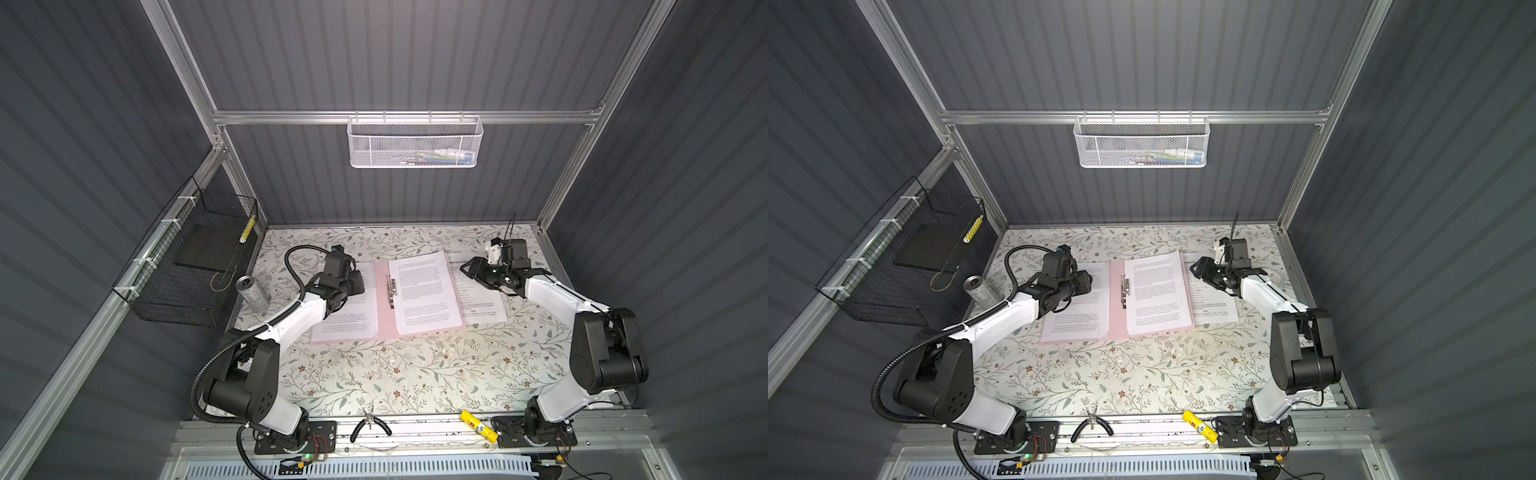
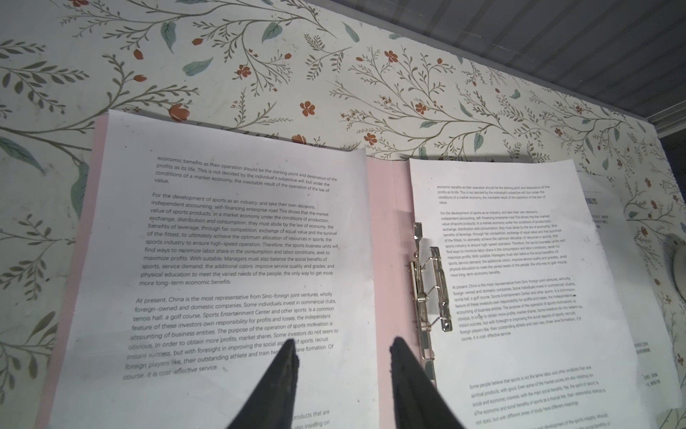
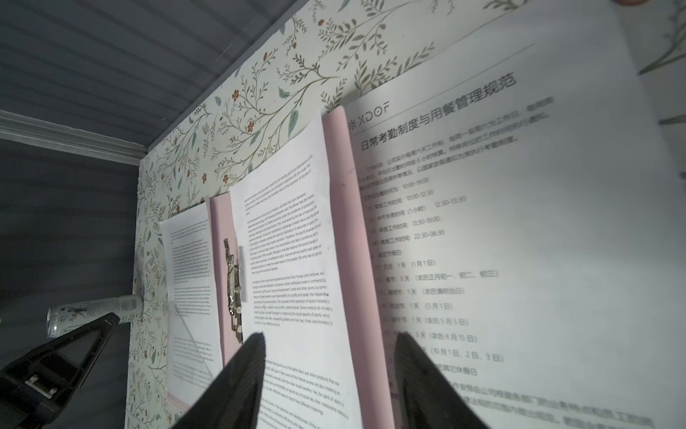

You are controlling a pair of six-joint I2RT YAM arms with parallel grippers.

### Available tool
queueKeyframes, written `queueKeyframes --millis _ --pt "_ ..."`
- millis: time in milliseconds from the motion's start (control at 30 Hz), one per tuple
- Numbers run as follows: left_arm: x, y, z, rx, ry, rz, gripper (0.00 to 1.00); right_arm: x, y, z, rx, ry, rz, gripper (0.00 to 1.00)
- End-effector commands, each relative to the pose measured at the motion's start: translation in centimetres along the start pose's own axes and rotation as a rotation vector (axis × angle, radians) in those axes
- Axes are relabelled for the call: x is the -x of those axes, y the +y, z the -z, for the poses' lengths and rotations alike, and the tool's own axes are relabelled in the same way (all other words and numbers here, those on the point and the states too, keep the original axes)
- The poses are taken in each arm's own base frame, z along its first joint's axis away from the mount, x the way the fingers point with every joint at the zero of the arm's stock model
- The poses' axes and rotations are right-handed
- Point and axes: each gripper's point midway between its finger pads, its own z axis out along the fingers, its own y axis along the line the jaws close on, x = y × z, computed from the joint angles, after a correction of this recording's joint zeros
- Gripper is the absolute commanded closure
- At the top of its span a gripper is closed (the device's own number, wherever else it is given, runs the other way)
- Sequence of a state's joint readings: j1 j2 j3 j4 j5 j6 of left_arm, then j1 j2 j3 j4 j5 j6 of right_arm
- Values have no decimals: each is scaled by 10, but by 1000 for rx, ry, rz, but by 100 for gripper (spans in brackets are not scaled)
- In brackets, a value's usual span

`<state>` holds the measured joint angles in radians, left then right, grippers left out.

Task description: Put the files into the folder

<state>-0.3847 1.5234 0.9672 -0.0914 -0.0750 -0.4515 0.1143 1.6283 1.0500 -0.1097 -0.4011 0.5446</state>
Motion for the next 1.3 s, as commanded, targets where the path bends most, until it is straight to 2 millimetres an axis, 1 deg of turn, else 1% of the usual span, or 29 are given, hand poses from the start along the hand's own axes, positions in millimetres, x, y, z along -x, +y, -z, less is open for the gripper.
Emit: queueKeyframes --millis 0,200,300,433,667,700,800,867,900,933,967,1000,1033,1100,1133,1167,1200,1267 --pt "-6 3 -6 -8 12 -3 57 3 0 -1 1 -14 24 43" --pt "-9 6 -9 -1 11 2 57 -1 -2 -12 20 14 -10 44" --pt "-7 6 -11 0 10 0 57 1 4 -14 60 19 2 44" --pt "-3 6 -13 -1 7 0 57 12 14 -11 101 -22 41 44" --pt "8 4 -12 -2 -25 7 56 36 13 1 116 -107 41 45" --pt "8 4 -12 -1 -28 9 56 40 14 4 115 -125 41 44" --pt "9 1 -13 -19 -37 9 53 52 19 18 114 -196 101 31" --pt "10 2 -14 -19 -41 13 48 59 27 27 135 -248 176 24" --pt "11 2 -15 -15 -42 11 41 61 31 29 149 -265 213 21" --pt "11 1 -15 -18 -43 11 27 64 35 31 164 -284 242 19" --pt "12 -1 -16 -24 -45 11 10 68 38 33 182 -302 252 17" --pt "15 -1 -15 -29 -56 8 0 71 36 33 187 -301 229 16" --pt "18 -5 -14 -47 -79 -4 0 75 30 32 187 -276 146 15" --pt "25 -5 -9 -64 -154 -5 0 86 9 27 192 -179 -62 12" --pt "27 -6 -5 -80 -194 -2 0 92 8 24 259 -114 -129 11" --pt "29 -3 -1 -73 -224 3 0 96 2 19 297 -80 -194 11" --pt "29 2 2 -54 -244 16 0 102 -5 18 333 -88 -243 10" --pt "27 8 3 -25 -228 18 0 105 -26 17 300 -154 -303 9"
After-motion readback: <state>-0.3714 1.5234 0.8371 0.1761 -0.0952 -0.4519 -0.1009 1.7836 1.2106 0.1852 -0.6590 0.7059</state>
